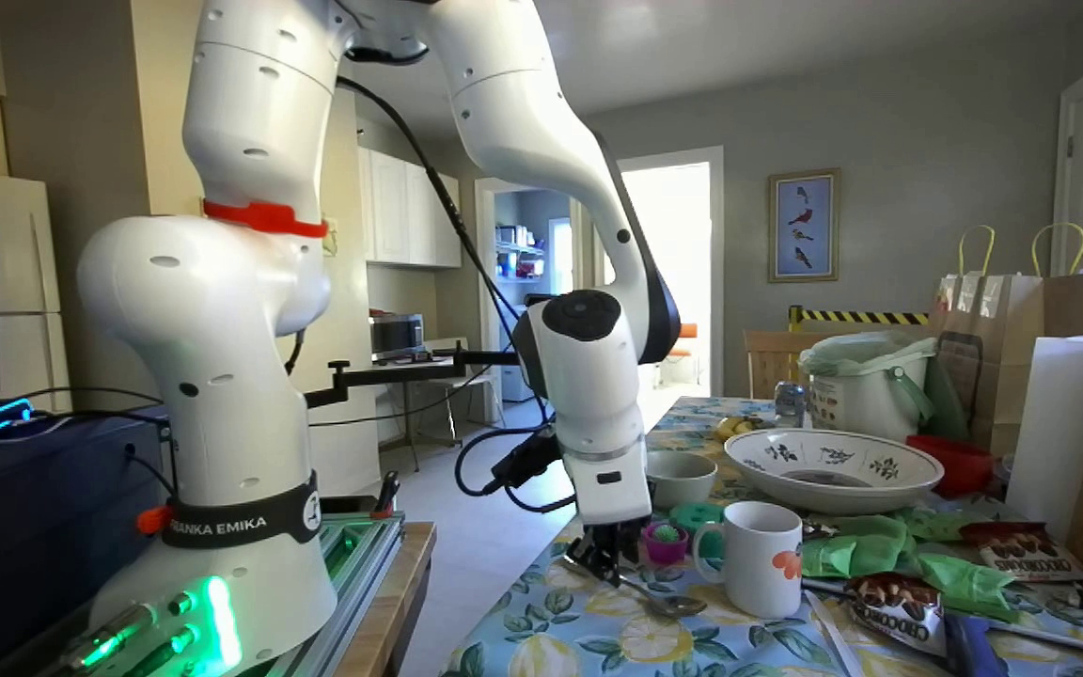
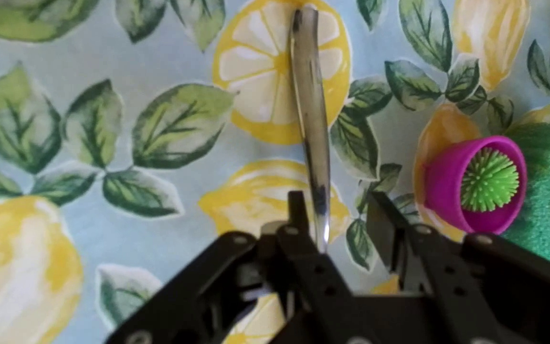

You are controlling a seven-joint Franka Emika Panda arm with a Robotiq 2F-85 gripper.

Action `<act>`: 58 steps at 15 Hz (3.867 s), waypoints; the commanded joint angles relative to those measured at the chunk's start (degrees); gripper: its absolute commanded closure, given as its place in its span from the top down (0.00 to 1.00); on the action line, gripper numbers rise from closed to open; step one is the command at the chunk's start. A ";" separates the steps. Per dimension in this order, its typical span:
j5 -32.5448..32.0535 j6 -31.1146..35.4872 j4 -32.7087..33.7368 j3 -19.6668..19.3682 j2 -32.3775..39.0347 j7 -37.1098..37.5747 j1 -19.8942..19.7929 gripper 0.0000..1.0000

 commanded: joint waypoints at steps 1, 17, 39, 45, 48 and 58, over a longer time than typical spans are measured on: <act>-0.29 1.41 0.02 0.55 -2.05 0.26 0.94 0.70; 0.00 2.72 1.96 0.57 1.67 -0.84 2.21 0.56; 0.30 9.44 2.45 1.16 4.52 -1.45 4.77 0.39; -0.09 9.19 1.70 1.17 3.63 -0.72 5.22 0.65; 0.00 8.78 1.37 1.09 3.63 0.01 5.02 0.55; -0.13 9.37 1.60 1.15 4.17 0.37 5.27 0.91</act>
